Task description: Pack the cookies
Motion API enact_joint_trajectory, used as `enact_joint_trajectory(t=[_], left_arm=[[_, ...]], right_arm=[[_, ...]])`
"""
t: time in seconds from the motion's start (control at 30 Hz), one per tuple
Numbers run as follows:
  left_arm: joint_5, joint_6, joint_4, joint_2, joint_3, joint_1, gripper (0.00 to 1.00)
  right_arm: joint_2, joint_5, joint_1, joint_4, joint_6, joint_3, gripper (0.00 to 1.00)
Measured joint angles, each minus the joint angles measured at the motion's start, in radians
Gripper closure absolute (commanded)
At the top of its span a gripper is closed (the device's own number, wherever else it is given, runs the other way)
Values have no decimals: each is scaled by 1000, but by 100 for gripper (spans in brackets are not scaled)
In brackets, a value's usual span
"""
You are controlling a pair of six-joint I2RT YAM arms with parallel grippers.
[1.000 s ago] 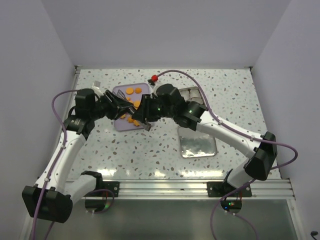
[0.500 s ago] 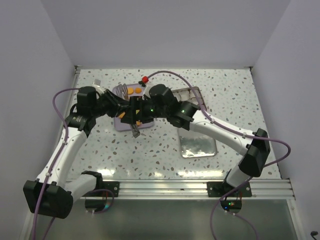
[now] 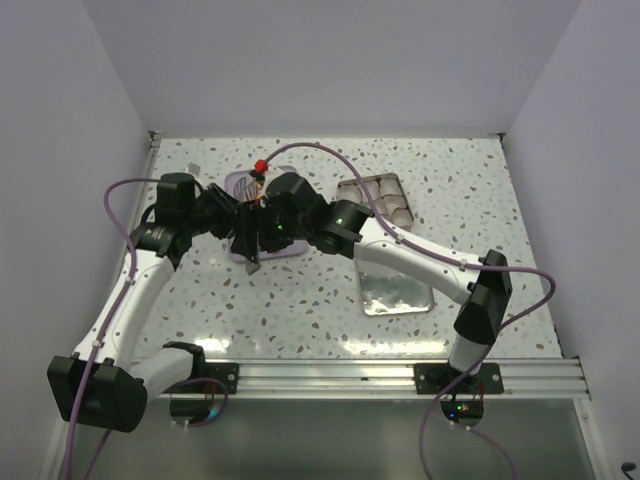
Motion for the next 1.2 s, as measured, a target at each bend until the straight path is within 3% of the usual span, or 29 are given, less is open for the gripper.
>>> enact_joint_trajectory(t=[0.3,0.43,0.57,0.63,0.73,0.77,0.87,1.2], left_arm=[[-56,0,-54,-2,56,-1,92],[-82,8,-62,-11,64,-1,93],[-100,11,-69,-15,65,-1,89],[-115,14,-72,-23,65,0,83],[-122,18,-77,-27,68,0,57],[-121,25,-86,-27,71,0,42],[-124,55,-128,-27,86,-1,25],[-250,227,-329,-77,127,18,0]], right_arm=[[60,75,13,-77,-12,79,41],[71,79,14,-87,-7,79,49],[75,100,18,-100,-2,79,63],[77,111,18,-113,3,79,64],[78,123,18,-119,3,79,66],[78,129,18,-122,2,79,66],[78,151,19,-146,-5,79,66],[50,207,-41,-200,-13,34,65]])
